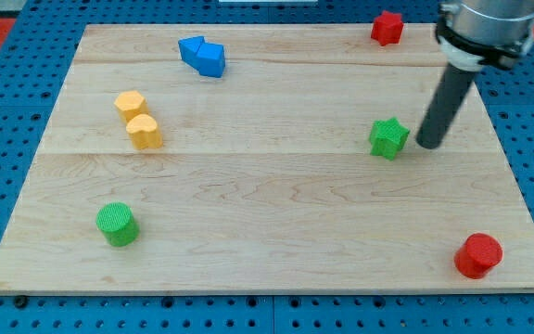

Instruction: Push the green star into the green circle

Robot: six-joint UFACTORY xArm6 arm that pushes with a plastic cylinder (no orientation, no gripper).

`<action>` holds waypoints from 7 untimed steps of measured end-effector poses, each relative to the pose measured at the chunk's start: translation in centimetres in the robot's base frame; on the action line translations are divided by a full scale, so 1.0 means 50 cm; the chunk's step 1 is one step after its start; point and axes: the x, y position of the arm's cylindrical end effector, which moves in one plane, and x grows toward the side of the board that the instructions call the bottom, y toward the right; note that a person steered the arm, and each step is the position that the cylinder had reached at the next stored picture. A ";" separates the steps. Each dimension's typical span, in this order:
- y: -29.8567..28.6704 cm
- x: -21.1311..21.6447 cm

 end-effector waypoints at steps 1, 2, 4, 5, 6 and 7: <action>-0.054 0.007; -0.201 -0.010; -0.307 0.034; -0.371 0.037; -0.370 0.066; -0.401 0.103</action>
